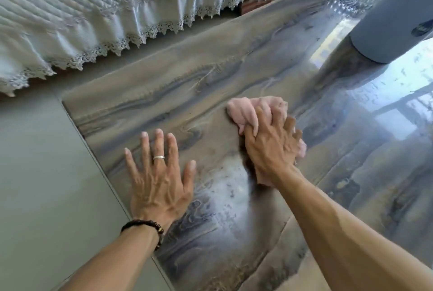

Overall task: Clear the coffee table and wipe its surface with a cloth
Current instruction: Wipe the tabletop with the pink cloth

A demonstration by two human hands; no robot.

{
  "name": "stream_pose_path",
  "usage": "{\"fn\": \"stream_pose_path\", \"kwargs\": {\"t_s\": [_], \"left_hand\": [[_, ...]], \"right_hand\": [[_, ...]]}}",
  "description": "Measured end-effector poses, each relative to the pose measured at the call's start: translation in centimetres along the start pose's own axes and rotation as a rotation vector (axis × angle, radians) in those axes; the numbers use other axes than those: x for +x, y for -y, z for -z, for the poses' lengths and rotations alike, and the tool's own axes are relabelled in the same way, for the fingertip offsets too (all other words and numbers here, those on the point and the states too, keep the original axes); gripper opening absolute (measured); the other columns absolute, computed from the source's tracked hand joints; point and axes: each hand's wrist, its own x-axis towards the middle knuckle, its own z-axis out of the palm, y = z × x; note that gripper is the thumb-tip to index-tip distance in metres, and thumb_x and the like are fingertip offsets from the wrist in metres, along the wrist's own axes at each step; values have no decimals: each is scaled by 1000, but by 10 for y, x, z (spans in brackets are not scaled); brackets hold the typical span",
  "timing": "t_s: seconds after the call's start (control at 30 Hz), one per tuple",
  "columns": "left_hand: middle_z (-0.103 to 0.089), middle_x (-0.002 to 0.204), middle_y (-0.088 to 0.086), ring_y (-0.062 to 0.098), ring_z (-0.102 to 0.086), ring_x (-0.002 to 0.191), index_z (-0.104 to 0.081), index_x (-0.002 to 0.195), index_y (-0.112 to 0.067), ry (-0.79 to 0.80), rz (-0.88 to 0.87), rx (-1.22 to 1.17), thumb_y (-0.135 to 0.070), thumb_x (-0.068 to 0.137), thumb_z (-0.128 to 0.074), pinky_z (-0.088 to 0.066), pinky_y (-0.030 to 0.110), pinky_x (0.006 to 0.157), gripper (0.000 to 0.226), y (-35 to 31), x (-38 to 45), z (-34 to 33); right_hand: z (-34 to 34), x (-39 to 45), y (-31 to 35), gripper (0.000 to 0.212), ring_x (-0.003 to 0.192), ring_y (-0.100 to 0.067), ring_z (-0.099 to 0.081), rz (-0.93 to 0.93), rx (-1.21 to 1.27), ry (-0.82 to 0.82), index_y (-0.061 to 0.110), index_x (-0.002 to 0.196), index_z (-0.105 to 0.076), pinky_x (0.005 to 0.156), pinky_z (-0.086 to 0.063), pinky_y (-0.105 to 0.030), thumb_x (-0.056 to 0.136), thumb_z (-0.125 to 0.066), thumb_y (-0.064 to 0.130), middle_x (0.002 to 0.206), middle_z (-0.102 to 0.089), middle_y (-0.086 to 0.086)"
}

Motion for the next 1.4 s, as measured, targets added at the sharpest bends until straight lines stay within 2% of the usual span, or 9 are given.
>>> {"fn": "stream_pose_path", "kwargs": {"t_s": [0.13, 0.23, 0.4, 0.57, 0.73, 0.9, 1.1, 1.3, 1.4], "left_hand": [[-25, 155, 15, 36, -11, 145, -36, 145, -8, 22, 2, 9, -52, 94, -16, -7, 64, 112, 70, 3, -1, -1], [-25, 155, 15, 36, -12, 145, -34, 146, -9, 23, 10, 10, -52, 94, -17, -9, 64, 112, 69, 5, 0, 1], [-28, 154, 14, 34, -16, 145, -34, 146, -10, 35, 4, 6, -54, 94, -16, -10, 63, 113, 70, 5, -1, 0], [-50, 141, 7, 29, -33, 138, -56, 131, -19, -46, 56, -71, -59, 94, 0, -5, 60, 113, 78, 5, 11, 17], [-51, 138, 11, 33, -32, 137, -51, 135, -10, -123, 113, -29, -60, 93, -5, -4, 61, 113, 79, 15, 51, 26], [-34, 152, 10, 36, -15, 143, -38, 145, -18, -141, 281, -8, -63, 90, -4, -2, 63, 112, 78, 37, 100, 20], [-31, 153, 6, 36, -13, 144, -35, 146, -23, -117, 309, -38, -62, 91, -9, -6, 64, 112, 72, 39, 104, 17], [-27, 156, 8, 36, -14, 144, -34, 147, -15, -76, 312, -55, -61, 92, -1, -7, 64, 112, 79, 39, 103, 20], [-20, 158, 10, 34, -8, 146, -26, 150, -17, -60, 321, -57, -63, 91, 1, -3, 63, 113, 79, 39, 108, 23]], "right_hand": [[-12, -35, 60, 50, 114, -35, -42, 283, 78, -75, 32, 133, -48, 85, -34, -45, 89, -46, 55, 140, -39, -8], [-2, -48, 15, 53, 112, -32, -45, 514, 51, 20, 36, 135, -51, 84, -35, -42, 90, -37, 62, 141, -45, -3], [-9, 32, 32, 53, 114, -35, -36, 89, 36, -12, 34, 137, -38, 91, -33, -48, 87, -35, 52, 145, -30, -10], [-4, -6, 26, 53, 108, -35, -47, 646, 44, 46, 35, 134, -48, 80, -40, -44, 86, -40, 58, 142, -44, -4], [-6, 43, 63, 46, 115, -35, -36, 211, 72, 42, 34, 134, -40, 91, -32, -49, 91, -41, 48, 146, -29, -10], [-5, 30, 49, 47, 108, -33, -50, 774, 79, 58, 35, 127, -55, 78, -42, -43, 85, -46, 56, 137, -48, -3], [-22, 95, 100, 44, 123, -35, -33, 156, 121, 32, 39, 133, -38, 97, -30, -51, 90, -42, 47, 152, -26, -12], [-16, 61, 89, 53, 118, -35, -43, 778, 75, 66, 38, 139, -46, 86, -41, -46, 90, -42, 56, 149, -40, -9], [-13, 130, 86, 52, 116, -36, -37, 427, 42, 35, 40, 141, -32, 92, -35, -49, 91, -38, 52, 152, -28, -11]]}}
